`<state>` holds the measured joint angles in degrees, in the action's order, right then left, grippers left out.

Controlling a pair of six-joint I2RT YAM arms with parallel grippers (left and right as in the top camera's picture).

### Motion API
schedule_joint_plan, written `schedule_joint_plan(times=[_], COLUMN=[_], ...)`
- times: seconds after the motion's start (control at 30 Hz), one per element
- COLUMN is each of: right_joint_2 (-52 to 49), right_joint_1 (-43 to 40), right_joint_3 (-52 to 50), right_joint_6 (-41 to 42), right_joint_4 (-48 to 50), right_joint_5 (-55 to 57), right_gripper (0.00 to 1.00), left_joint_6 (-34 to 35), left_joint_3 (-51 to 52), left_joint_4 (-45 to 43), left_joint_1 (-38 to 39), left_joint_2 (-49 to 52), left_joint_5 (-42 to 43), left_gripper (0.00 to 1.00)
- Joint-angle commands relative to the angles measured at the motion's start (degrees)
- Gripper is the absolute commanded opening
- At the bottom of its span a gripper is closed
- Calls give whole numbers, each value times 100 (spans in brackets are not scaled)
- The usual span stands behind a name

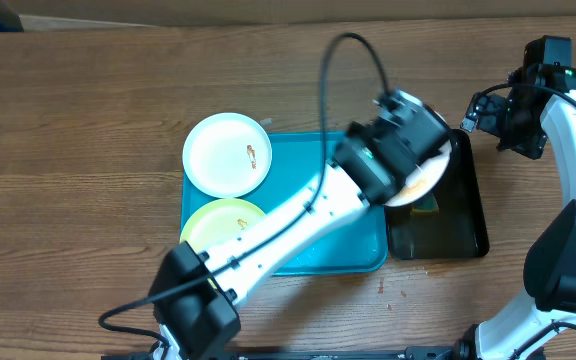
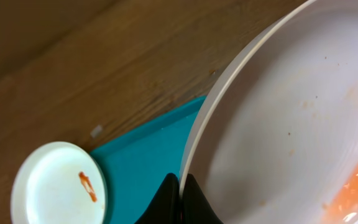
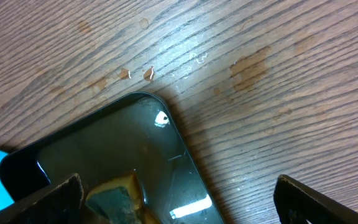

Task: Clean dirty plates on tray and stack at the side
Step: 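Lift the white plate with the left gripper and place it left of the tray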

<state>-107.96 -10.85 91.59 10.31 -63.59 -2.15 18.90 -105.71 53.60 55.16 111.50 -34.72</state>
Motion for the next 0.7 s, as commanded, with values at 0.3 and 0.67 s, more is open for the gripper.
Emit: schedule_joint_plan(times=[0.3, 0.67], right_joint_2=[155, 155], right_joint_1=[-15, -13], right_joint_3=[52, 52], right_joint_6=[22, 22], right_joint_4=[28, 28], right_joint_5=[15, 15], right_gripper=[100, 100], left_joint_6=[-181, -223], left_joint_3=[-116, -116], left_joint_4=[-363, -455], left_joint_1=[1276, 1602], left_joint_2=[59, 59], left_joint_5=[-2662, -2892], left_gripper=[4, 4])
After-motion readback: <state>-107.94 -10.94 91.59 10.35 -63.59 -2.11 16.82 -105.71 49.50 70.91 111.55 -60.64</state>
